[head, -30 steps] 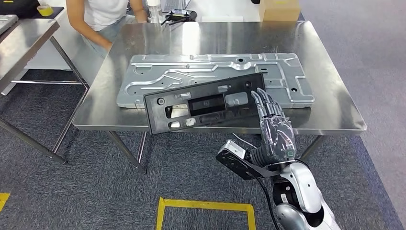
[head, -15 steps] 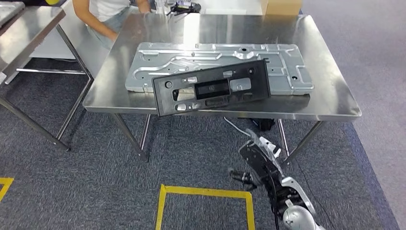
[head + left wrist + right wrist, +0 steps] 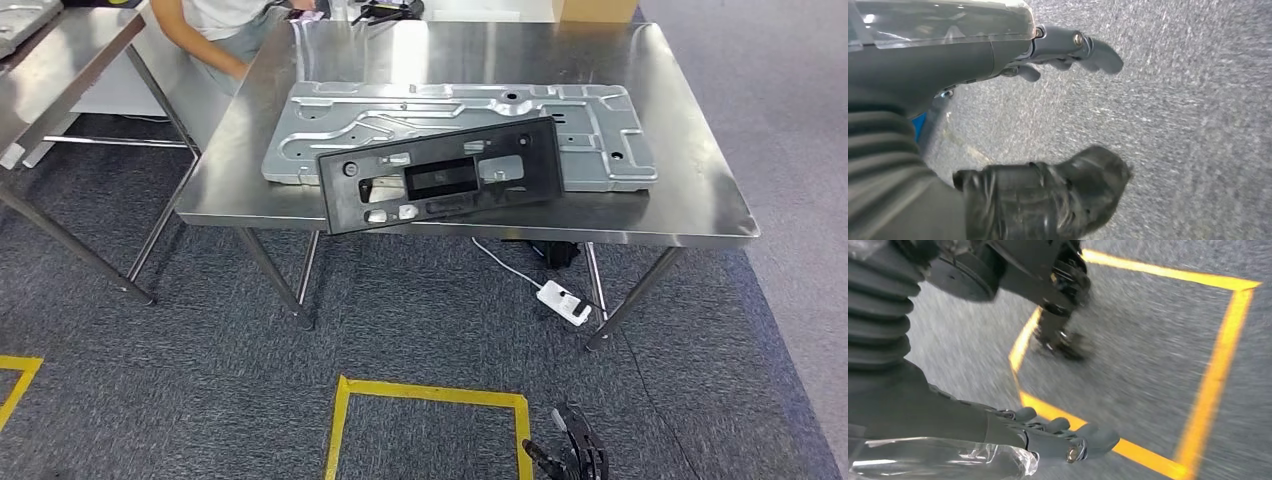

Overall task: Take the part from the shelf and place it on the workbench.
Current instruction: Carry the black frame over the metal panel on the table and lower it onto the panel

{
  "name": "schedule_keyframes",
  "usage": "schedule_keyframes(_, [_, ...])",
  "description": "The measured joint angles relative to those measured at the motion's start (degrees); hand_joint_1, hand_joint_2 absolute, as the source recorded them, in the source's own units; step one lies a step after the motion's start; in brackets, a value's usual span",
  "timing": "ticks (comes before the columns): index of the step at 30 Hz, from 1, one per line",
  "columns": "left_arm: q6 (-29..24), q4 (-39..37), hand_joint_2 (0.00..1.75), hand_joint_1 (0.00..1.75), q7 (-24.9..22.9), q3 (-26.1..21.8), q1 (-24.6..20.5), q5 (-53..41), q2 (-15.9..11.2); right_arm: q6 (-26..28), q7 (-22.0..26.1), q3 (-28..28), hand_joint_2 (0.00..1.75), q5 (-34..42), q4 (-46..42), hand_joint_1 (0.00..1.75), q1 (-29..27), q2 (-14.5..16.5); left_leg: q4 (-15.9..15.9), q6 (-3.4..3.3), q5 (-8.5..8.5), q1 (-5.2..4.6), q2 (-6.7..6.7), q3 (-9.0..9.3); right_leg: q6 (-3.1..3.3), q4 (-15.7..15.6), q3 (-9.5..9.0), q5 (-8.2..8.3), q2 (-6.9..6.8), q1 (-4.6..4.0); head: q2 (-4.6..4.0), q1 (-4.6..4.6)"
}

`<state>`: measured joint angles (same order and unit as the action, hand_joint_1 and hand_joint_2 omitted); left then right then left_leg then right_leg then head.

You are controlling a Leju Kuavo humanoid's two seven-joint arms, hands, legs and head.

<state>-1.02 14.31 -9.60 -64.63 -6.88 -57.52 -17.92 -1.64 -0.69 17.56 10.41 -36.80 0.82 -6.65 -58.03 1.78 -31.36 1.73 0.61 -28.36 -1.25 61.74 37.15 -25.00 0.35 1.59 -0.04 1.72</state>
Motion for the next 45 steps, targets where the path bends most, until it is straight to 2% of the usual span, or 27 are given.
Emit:
schedule_keyframes(2, [0.2, 0.0, 0.0, 0.0, -0.2, 0.0, -0.1, 0.1, 0.0, -2.1, 1.0, -2.1, 0.0, 1.8, 3.8, 0.0, 0.1, 1.3, -1.1, 0.34, -1.09, 0.17, -0.17, -0.21, 0.82, -0.3, 0.14, 0.02, 0.05, 0.03, 0.0, 0.08])
schedule_keyframes(3, [0.4, -0.1, 0.0, 0.0, -0.2, 0.0, -0.1, 0.0, 0.0, -3.1, 1.7, -3.0, 0.0, 2.1, 5.4, 0.0, 0.2, 2.0, -2.8, 0.4, -2.6, 0.2, -0.23, -0.86, 1.23, -0.4, 0.3, 0.23, 0.03, 0.01, 0.0, 0.13])
schedule_keyframes(5, [0.8, -0.1, 0.0, 0.0, -0.3, 0.0, -0.1, -0.3, 0.0, -4.8, 3.9, -4.9, 0.0, 2.1, 8.8, 0.0, 0.5, 3.4, -9.1, 0.38, -7.02, 0.1, -0.34, -3.45, 1.93, -0.6, 0.85, 0.73, -0.03, -0.27, 0.0, 0.27])
schedule_keyframes(7, [1.1, -0.1, 0.0, 0.0, -0.2, 0.0, -0.1, -0.6, 0.0, -6.1, 6.7, -6.4, 0.0, 1.9, 11.9, 0.0, 0.7, 4.7, -14.6, 0.12, -9.58, -0.1, -0.34, -5.49, 2.31, -0.6, 1.67, 1.32, -0.09, -0.71, 0.0, 0.31])
schedule_keyframes(8, [1.2, -0.1, 0.0, 0.0, -0.1, 0.1, -0.1, -0.7, 0.0, -6.5, 8.2, -7.0, 0.0, 1.8, 13.2, 0.0, 0.7, 5.3, -15.0, -0.12, -9.26, -0.2, -0.34, -5.29, 2.41, -0.6, 2.12, 1.7, -0.1, -0.92, 0.0, 0.31])
schedule_keyframes(9, [1.3, -0.2, 0.0, 0.0, 0.1, 0.2, -0.1, -0.8, 0.0, -6.8, 9.6, -7.5, 0.0, 1.9, 14.2, 0.0, 0.7, 5.7, -13.2, -0.45, -7.9, -0.33, -0.34, -4.0, 2.43, -0.6, 2.59, 2.13, -0.09, -1.09, 0.0, 0.3])
schedule_keyframes(11, [1.5, -0.2, 0.0, 0.0, 0.6, 0.4, -0.3, -1.1, -0.1, -7.2, 12.1, -8.4, 0.0, 2.3, 16.1, 0.0, 1.0, 6.4, -5.6, -1.19, -4.8, -0.75, -0.34, 0.42, 2.23, -0.6, 3.43, 3.14, -0.03, -1.29, 0.01, 0.3])
schedule_keyframes(13, [1.9, -0.2, 0.0, 0.0, 1.2, 0.7, -0.4, -1.3, -0.2, -7.6, 13.9, -9.5, 0.0, 3.2, 17.6, 0.0, 1.3, 6.7, -0.6, -1.62, -3.05, -1.29, -0.33, 3.01, 1.67, -0.9, 3.63, 4.21, 0.01, -1.38, 0.01, 0.24])
schedule_keyframes(16, [2.3, -0.2, 0.0, 0.0, 2.2, 0.8, -0.4, -1.3, -0.4, -8.3, 14.3, -11.1, 0.0, 4.4, 19.2, 0.0, 1.7, 6.7, 0.2, -2.31, -1.72, -1.55, -0.4, 2.35, 0.6, -1.8, 3.37, 5.68, 0.01, -1.29, 0.0, 0.31])
schedule_keyframes(17, [2.3, -0.2, 0.0, 0.0, 2.4, 0.8, -0.4, -1.3, -0.5, -8.5, 14.1, -11.6, 0.0, 4.6, 19.7, 0.0, 1.7, 6.6, 0.4, -2.64, -1.03, -1.44, -0.53, 1.95, 0.27, -1.6, 3.53, 5.1, 0.02, -1.25, 0.0, 0.28])
schedule_keyframes(18, [2.5, -0.2, 0.0, 0.0, 2.7, 1.0, -0.4, -1.2, -0.5, -8.6, 13.8, -12.2, 0.0, 4.7, 20.3, 0.0, 1.8, 6.5, 0.6, -3.01, -0.28, -1.29, -0.67, 1.45, -0.03, -0.5, 3.86, 3.36, 0.02, -1.21, 0.0, 0.17])
schedule_keyframes(21, [2.9, -0.2, 0.0, 0.0, 3.1, 1.3, -0.4, -1.1, -0.6, -8.4, 11.8, -13.7, 0.0, 4.8, 21.8, 0.0, 1.9, 6.3, 0.7, -3.69, 1.7, -1.19, -0.92, -0.74, -0.55, 8.4, 5.58, -5.47, -0.06, -1.1, 0.0, -0.21])
schedule_keyframes(22, [3.0, -0.2, 0.0, 0.0, 3.2, 1.3, -0.3, -1.0, -0.6, -8.2, 11.1, -14.1, 0.0, 4.8, 22.2, 0.0, 1.9, 6.3, 0.6, -3.73, 2.3, -1.24, -0.96, -1.56, -0.63, 11.5, 5.75, -6.85, -0.08, -1.08, 0.0, -0.24])
schedule_keyframes(23, [3.1, -0.2, 0.0, 0.0, 3.2, 1.3, -0.3, -1.0, -0.6, -8.0, 10.5, -14.4, 0.0, 4.7, 22.4, 0.0, 1.9, 6.3, 0.5, -3.71, 2.87, -1.28, -0.99, -2.4, -0.64, 13.3, 5.3, -6.8, -0.08, -1.08, 0.0, -0.24])
schedule_keyframes(24, [3.1, -0.2, 0.0, 0.0, 3.2, 1.3, -0.3, -0.9, -0.6, -7.8, 10.0, -14.7, 0.0, 4.7, 22.7, 0.0, 2.0, 6.3, 0.3, -3.64, 3.42, -1.32, -1.01, -3.28, -0.56, 13.4, 4.0, -5.67, -0.09, -1.1, 0.0, -0.26])
schedule_keyframes(26, [3.1, -0.3, 0.0, 0.0, 3.0, 1.3, -0.3, -0.8, -0.6, -7.3, 8.7, -15.1, 0.0, 4.7, 23.1, 0.0, 2.1, 6.2, -0.3, -3.38, 4.27, -1.36, -1.07, -4.9, -0.03, 7.5, -1.44, -3.47, -0.09, -1.26, 0.0, -0.26])
schedule_keyframes(28, [3.1, -0.4, 0.0, 0.0, 2.5, 1.3, -0.3, -0.7, -0.7, -7.0, 7.3, -15.6, 0.0, 4.6, 23.5, 0.0, 2.4, 6.2, -0.9, -2.89, 4.88, -1.46, -1.18, -5.86, 0.6, -0.5, -6.95, -4.06, -0.11, -1.59, 0.0, -0.21])
schedule_keyframes(29, [3.2, -0.4, 0.0, 0.0, 2.1, 1.3, -0.3, -0.6, -0.7, -6.9, 6.8, -15.8, 0.0, 4.6, 23.6, 0.0, 2.5, 6.2, -1.0, -2.59, 5.21, -1.46, -1.24, -6.1, 0.82, -2.8, -8.26, -4.73, -0.12, -1.75, 0.0, -0.21])
schedule_keyframes(31, [3.2, -0.5, 0.0, 0.0, 0.9, 1.3, -0.3, -0.5, -0.9, -7.0, 6.1, -15.9, 0.0, 4.3, 23.9, 0.0, 2.6, 6.2, -0.9, -1.87, 5.93, -1.42, -1.25, -6.31, 1.3, -4.1, -8.34, -4.63, -0.17, -1.84, 0.0, -0.2])
schedule_keyframes(33, [3.0, -0.5, 0.0, 0.0, -0.7, 1.3, -0.2, -0.1, -1.0, -7.4, 5.6, -15.9, 0.0, 3.5, 24.3, 0.0, 2.6, 6.4, -2.0, -1.2, 4.66, -1.24, -1.08, -6.98, 2.09, -4.6, -7.77, -3.63, -0.35, -1.67, 0.0, -0.12])
schedule_keyframes(36, [2.2, -0.6, 0.0, 0.0, -2.6, 1.3, -0.2, 0.6, -1.2, -7.6, 5.5, -15.9, 0.0, 1.7, 24.6, 0.0, 2.6, 7.2, -10.1, -0.28, -2.48, -0.98, -0.92, -9.48, 2.87, -4.8, -6.14, -1.99, -0.54, -1.47, 0.0, 0.18])
schedule_keyframes(37, [2.0, -0.7, 0.0, 0.0, -2.9, 1.3, -0.2, 0.7, -1.2, -7.6, 5.5, -15.9, 0.0, 1.2, 24.7, 0.0, 2.6, 7.6, -13.3, -0.02, -4.09, -0.92, -0.93, -10.12, 2.9, -4.6, -5.33, -1.45, -0.56, -1.47, 0.0, 0.21])
schedule_keyframes(38, [1.9, -0.7, 0.0, 0.0, -3.1, 1.3, -0.2, 0.6, -1.2, -7.6, 5.6, -15.9, 0.0, 0.8, 24.8, 0.0, 2.6, 7.9, -15.4, 0.21, -4.41, -0.84, -0.93, -10.2, 2.87, -4.5, -4.47, -0.93, -0.56, -1.47, 0.0, 0.21])
schedule_keyframes(39, [1.9, -0.7, 0.0, 0.0, -3.2, 1.3, -0.2, 0.6, -1.1, -7.8, 5.6, -15.8, 0.0, 0.5, 24.9, 0.0, 2.6, 8.3, -15.7, 0.37, -3.41, -0.76, -0.93, -9.45, 2.78, -4.2, -3.59, -0.44, -0.55, -1.45, 0.0, 0.22])
schedule_keyframes(41, [1.9, -0.8, 0.0, 0.0, -3.1, 1.3, -0.3, 0.5, -1.1, -8.3, 5.6, -15.7, 0.0, 0.0, 25.0, 0.0, 2.6, 8.9, -10.9, 0.52, -0.08, -0.57, -0.92, -5.2, 2.42, -3.5, -1.89, 0.45, -0.52, -1.35, 0.0, 0.24])
schedule_keyframes(43, [1.9, -0.8, 0.0, 0.0, -2.7, 1.3, -0.6, 0.5, -1.3, -8.8, 5.5, -15.6, 0.0, -0.4, 25.1, 0.0, 2.7, 9.2, -3.1, 0.18, 0.19, -0.75, -0.8, 0.23, 1.77, -2.9, -0.68, 1.18, -0.5, -1.38, 0.01, 0.25])
schedule_keyframes(45, [2.0, -0.8, 0.0, 0.0, -2.3, 1.3, -0.7, 0.4, -1.4, -9.0, 5.3, -15.5, 0.0, -0.7, 25.2, 0.0, 2.8, 9.4, 0.8, -0.64, -0.99, -1.11, -0.67, 2.27, 1.1, -2.7, -0.37, 1.97, -0.53, -1.5, 0.01, 0.25])
